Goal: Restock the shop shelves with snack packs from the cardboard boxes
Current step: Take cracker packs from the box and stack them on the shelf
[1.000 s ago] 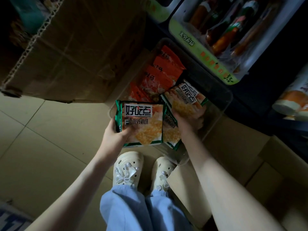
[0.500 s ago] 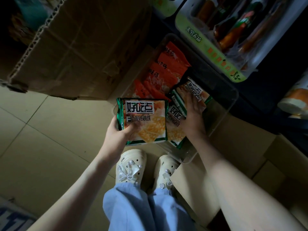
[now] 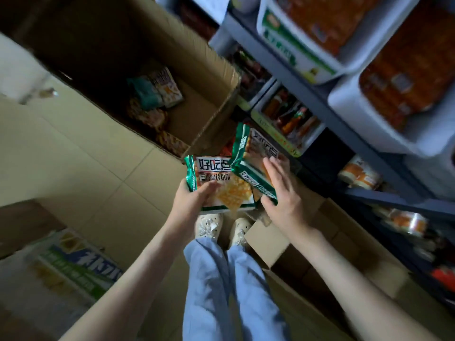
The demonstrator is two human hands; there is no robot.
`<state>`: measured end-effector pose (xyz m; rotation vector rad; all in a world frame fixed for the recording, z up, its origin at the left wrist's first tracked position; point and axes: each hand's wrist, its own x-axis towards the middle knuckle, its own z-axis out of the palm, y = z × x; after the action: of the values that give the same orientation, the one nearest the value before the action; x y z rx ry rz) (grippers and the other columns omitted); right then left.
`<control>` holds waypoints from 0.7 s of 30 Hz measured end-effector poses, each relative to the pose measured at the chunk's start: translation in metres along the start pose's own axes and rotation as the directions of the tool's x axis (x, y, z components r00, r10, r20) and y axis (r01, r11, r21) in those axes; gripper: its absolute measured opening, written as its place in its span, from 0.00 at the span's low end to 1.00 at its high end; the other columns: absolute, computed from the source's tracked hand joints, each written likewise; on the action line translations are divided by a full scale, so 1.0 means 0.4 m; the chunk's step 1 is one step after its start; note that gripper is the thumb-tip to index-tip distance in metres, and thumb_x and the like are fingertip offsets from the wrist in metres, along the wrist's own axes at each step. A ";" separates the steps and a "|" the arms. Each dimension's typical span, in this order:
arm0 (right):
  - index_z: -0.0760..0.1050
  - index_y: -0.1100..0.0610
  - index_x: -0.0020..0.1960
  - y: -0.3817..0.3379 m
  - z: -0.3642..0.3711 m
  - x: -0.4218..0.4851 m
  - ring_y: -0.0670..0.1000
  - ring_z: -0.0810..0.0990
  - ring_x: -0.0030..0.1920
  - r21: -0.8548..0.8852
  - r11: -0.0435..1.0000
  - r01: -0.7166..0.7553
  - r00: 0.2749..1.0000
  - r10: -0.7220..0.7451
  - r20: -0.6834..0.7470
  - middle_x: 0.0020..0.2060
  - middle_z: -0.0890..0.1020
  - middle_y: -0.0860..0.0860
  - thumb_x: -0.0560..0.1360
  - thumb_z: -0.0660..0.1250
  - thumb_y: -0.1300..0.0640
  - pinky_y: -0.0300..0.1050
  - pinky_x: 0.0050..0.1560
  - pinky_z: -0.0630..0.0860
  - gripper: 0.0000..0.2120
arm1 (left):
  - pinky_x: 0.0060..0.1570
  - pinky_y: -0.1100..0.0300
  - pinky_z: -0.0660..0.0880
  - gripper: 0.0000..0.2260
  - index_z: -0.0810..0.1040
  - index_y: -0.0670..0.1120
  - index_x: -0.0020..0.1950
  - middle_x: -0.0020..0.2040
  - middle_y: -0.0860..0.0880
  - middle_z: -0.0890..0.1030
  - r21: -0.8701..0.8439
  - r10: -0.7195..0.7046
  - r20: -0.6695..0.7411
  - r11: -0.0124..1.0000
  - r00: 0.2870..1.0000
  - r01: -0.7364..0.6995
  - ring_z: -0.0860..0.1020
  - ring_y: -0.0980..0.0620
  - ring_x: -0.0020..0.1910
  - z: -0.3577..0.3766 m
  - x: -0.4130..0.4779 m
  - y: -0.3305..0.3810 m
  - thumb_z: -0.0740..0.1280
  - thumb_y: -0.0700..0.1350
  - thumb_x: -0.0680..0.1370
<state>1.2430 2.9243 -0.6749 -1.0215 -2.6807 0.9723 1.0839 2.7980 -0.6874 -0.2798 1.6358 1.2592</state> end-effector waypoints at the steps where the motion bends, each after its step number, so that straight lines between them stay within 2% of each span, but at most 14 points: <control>1: 0.61 0.59 0.74 -0.059 -0.050 0.008 0.55 0.60 0.73 0.000 0.996 0.085 0.996 -0.085 0.007 0.71 0.67 0.59 0.68 0.70 0.68 0.49 0.74 0.60 0.36 | 0.36 0.61 0.79 0.08 0.76 0.43 0.54 0.44 0.46 0.84 -0.011 0.012 0.012 1.000 1.000 -0.012 0.83 0.53 0.36 -0.006 -0.062 0.062 0.69 0.36 0.76; 3: 0.61 0.61 0.73 -0.181 -0.158 0.028 0.58 0.61 0.73 -0.005 0.973 0.231 0.973 -0.230 0.024 0.71 0.67 0.60 0.66 0.73 0.71 0.47 0.75 0.56 0.39 | 0.36 0.60 0.80 0.07 0.76 0.45 0.51 0.43 0.46 0.84 -0.029 0.049 0.021 0.998 0.999 -0.049 0.83 0.52 0.36 -0.027 -0.187 0.188 0.68 0.36 0.76; 5: 0.60 0.60 0.74 -0.289 -0.268 0.050 0.58 0.61 0.74 -0.030 0.939 0.343 0.939 -0.341 0.038 0.72 0.66 0.59 0.67 0.73 0.71 0.45 0.76 0.56 0.40 | 0.35 0.60 0.80 0.09 0.76 0.44 0.54 0.44 0.45 0.85 -0.057 0.109 0.020 0.993 0.994 -0.108 0.83 0.51 0.38 -0.051 -0.308 0.307 0.67 0.35 0.76; 8: 0.59 0.58 0.75 -0.443 -0.440 0.079 0.55 0.59 0.75 -0.069 0.877 0.475 0.880 -0.474 0.035 0.74 0.64 0.55 0.68 0.73 0.69 0.40 0.75 0.53 0.40 | 0.34 0.60 0.80 0.09 0.76 0.44 0.57 0.45 0.47 0.85 -0.112 0.204 0.014 0.973 0.979 -0.202 0.84 0.51 0.39 -0.079 -0.495 0.482 0.67 0.42 0.78; 10: 0.60 0.56 0.75 -0.535 -0.553 0.090 0.55 0.59 0.75 -0.101 0.827 0.553 0.832 -0.555 0.007 0.74 0.64 0.54 0.67 0.73 0.71 0.44 0.75 0.55 0.41 | 0.35 0.61 0.80 0.12 0.77 0.45 0.56 0.45 0.47 0.86 -0.125 0.297 0.027 0.948 0.954 -0.292 0.84 0.51 0.39 -0.077 -0.623 0.594 0.66 0.50 0.76; 12: 0.60 0.55 0.75 -0.612 -0.659 0.094 0.55 0.58 0.75 -0.121 0.785 0.608 0.788 -0.615 -0.032 0.74 0.63 0.53 0.66 0.73 0.73 0.49 0.72 0.58 0.42 | 0.33 0.62 0.79 0.12 0.78 0.47 0.52 0.41 0.50 0.86 -0.104 0.388 0.026 0.918 0.921 -0.383 0.84 0.54 0.36 -0.063 -0.738 0.691 0.65 0.53 0.75; 15: 0.57 0.49 0.76 -0.698 -0.807 0.092 0.50 0.53 0.76 -0.092 0.750 0.655 0.750 -0.660 -0.049 0.75 0.58 0.46 0.70 0.70 0.69 0.49 0.71 0.56 0.41 | 0.29 0.64 0.78 0.07 0.77 0.48 0.50 0.38 0.51 0.85 -0.093 0.457 0.066 0.888 0.887 -0.450 0.83 0.55 0.33 -0.033 -0.874 0.800 0.64 0.50 0.79; 18: 0.58 0.37 0.73 -0.767 -0.952 0.078 0.40 0.47 0.76 0.065 0.771 0.633 0.773 -0.634 -0.002 0.74 0.52 0.34 0.75 0.65 0.49 0.33 0.72 0.46 0.30 | 0.33 0.61 0.79 0.07 0.77 0.46 0.52 0.41 0.48 0.86 -0.099 0.528 0.118 0.849 0.841 -0.519 0.84 0.51 0.36 0.010 -0.960 0.879 0.69 0.46 0.76; 19: 0.61 0.35 0.70 -0.791 -0.995 0.073 0.38 0.48 0.75 0.151 0.785 0.601 0.796 -0.604 -0.030 0.73 0.53 0.33 0.75 0.64 0.45 0.29 0.71 0.45 0.25 | 0.34 0.60 0.80 0.10 0.77 0.46 0.53 0.42 0.48 0.86 -0.105 0.555 0.133 0.832 0.821 -0.545 0.84 0.50 0.37 0.026 -0.980 0.903 0.70 0.46 0.73; 21: 0.68 0.36 0.65 -0.823 -1.067 0.075 0.35 0.52 0.73 0.324 0.778 0.538 0.843 -0.496 -0.207 0.73 0.58 0.36 0.76 0.65 0.48 0.28 0.71 0.49 0.19 | 0.37 0.58 0.81 0.18 0.77 0.45 0.55 0.45 0.46 0.85 -0.122 0.594 0.160 0.804 0.788 -0.581 0.84 0.49 0.39 0.054 -1.008 0.949 0.72 0.47 0.67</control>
<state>1.1707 2.9819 -0.1429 -0.2210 -2.3401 1.1802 1.0233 2.8294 -0.1373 0.3438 1.5635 1.7489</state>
